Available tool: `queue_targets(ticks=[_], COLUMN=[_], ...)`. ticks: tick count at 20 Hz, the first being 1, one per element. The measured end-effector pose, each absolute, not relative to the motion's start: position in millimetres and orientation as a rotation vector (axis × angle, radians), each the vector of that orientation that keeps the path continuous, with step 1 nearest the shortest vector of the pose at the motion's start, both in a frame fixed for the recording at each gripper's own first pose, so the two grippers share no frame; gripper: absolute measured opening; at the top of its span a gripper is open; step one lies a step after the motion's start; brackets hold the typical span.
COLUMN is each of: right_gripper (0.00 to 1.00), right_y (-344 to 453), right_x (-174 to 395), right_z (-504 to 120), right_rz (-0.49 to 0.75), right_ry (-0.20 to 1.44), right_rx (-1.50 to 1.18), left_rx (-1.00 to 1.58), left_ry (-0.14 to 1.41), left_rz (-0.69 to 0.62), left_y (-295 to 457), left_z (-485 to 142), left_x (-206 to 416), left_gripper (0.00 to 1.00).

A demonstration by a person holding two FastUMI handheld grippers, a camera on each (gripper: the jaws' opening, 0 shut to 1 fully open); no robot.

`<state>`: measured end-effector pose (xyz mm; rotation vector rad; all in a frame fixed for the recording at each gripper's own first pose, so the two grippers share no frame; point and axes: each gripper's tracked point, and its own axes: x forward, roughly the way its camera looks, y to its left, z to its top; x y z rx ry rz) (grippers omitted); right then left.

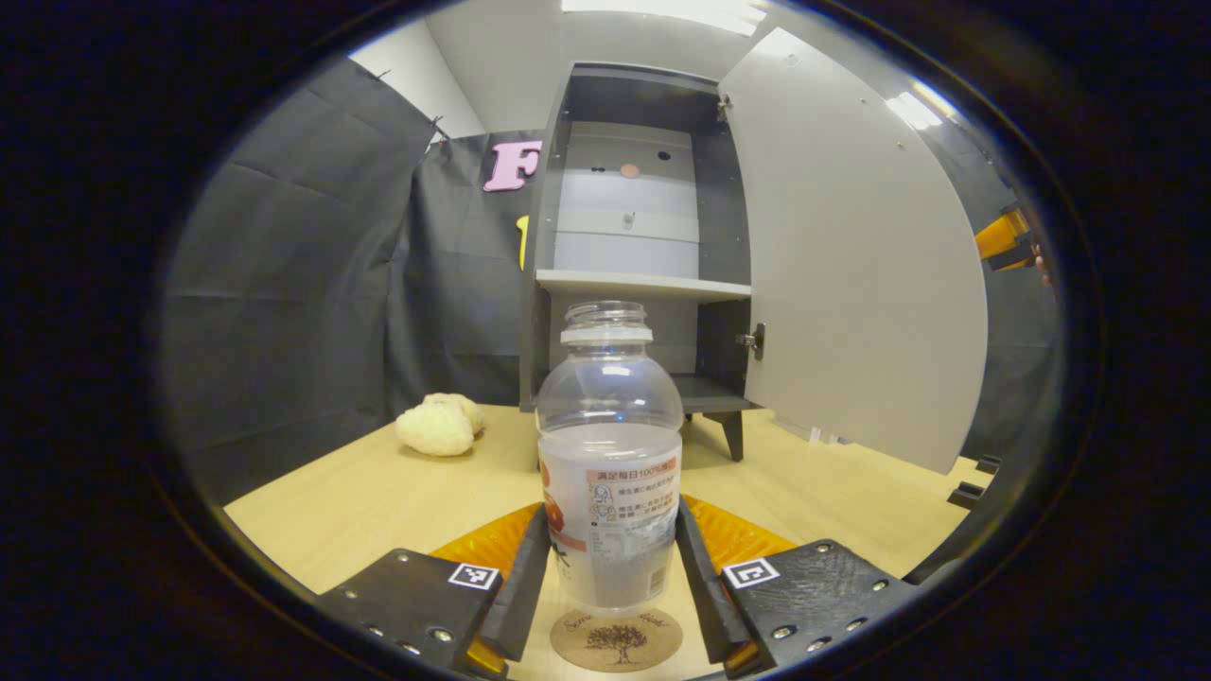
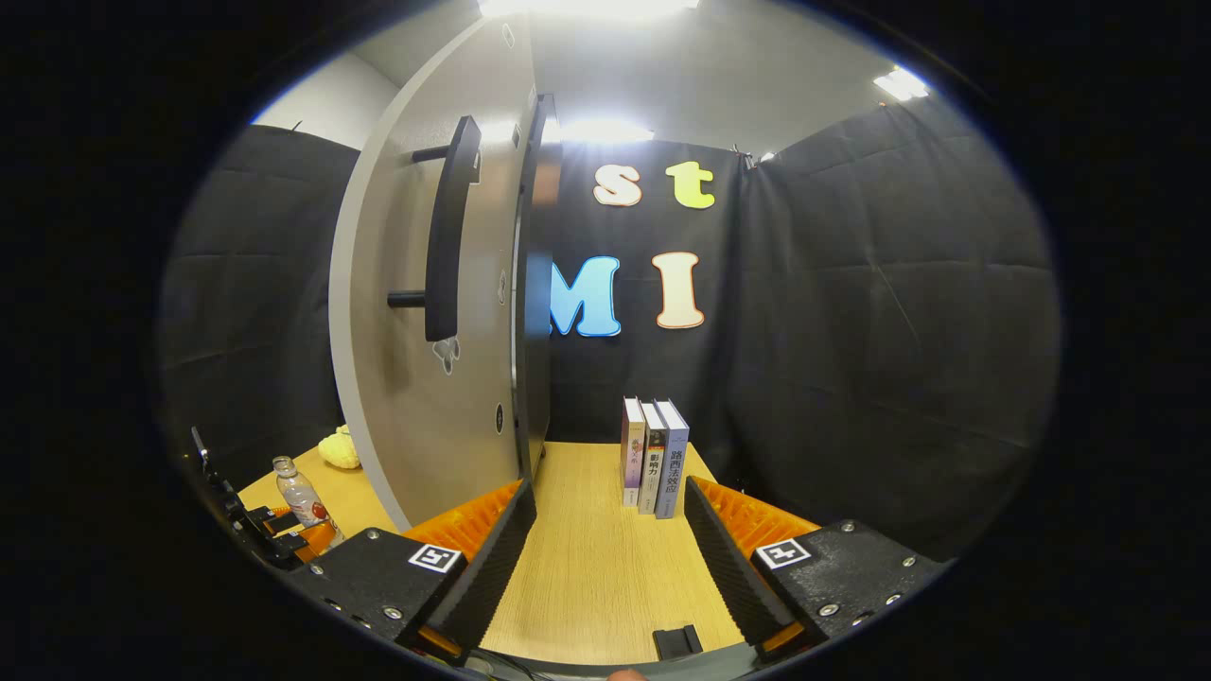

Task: Open the cabinet door with the right hand, grasp the bottle in the cabinet with the left hand and place it on the coaster, then close the cabinet door with the right hand.

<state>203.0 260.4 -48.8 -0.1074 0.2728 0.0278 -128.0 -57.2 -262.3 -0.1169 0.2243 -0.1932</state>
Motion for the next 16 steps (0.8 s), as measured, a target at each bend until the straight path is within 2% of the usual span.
queue_targets(ticks=[12,13,14,16], right_gripper=[0.98,0.98,0.98,0.98], right_y=[268,267,267,266], right_x=[203,202,203,203], right_z=[-65,-66,-67,-66], right_rz=[0.051,0.049,0.047,0.046], right_ry=[0.313,0.315,0.318,0.317], right_rx=[-0.114,-0.114,-0.114,-0.105], left_rx=[-0.079,-0.074,-0.070,-0.072], left_ry=[0.262,0.259,0.266,0.287], left_rz=[-0.162,-0.162,-0.161,-0.155], left_y=[-59,-59,-61,-61], left_z=[-304,-303,-304,-306], left_x=[-154,-156,-159,-159], left_gripper=[0.70,0.75,0.71,0.72])
